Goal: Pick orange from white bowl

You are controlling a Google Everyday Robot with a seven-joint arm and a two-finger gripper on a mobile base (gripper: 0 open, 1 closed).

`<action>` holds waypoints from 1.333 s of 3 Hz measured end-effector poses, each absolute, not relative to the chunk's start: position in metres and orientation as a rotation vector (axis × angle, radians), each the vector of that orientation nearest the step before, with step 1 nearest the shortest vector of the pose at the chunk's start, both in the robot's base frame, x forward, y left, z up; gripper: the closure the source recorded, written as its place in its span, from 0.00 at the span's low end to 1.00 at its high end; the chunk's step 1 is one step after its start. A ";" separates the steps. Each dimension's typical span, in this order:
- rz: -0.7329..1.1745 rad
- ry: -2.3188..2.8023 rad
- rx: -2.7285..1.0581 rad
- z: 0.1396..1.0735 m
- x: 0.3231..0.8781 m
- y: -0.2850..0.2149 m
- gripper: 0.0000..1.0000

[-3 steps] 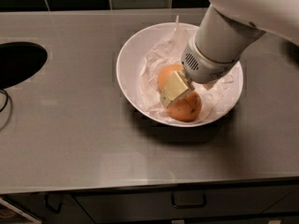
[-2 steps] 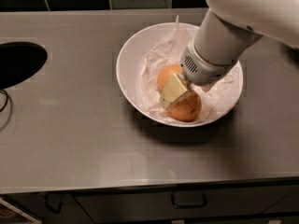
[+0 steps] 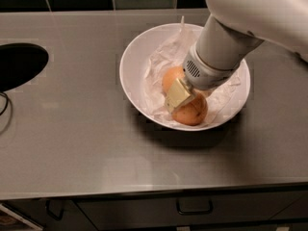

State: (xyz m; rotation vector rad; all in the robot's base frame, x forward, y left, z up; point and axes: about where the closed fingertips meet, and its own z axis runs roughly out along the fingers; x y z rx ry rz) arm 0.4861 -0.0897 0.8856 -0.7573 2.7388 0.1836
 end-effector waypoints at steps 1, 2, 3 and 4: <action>0.176 2.746 -0.760 0.880 0.487 -0.090 0.39; 0.169 2.754 -0.761 0.876 0.487 -0.090 0.39; 0.164 2.761 -0.764 0.873 0.487 -0.091 0.38; 0.161 2.768 -0.766 0.870 0.487 -0.091 0.38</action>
Offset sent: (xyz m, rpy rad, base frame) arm 0.0011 -0.0039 -0.0209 -0.0312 0.0314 -0.0060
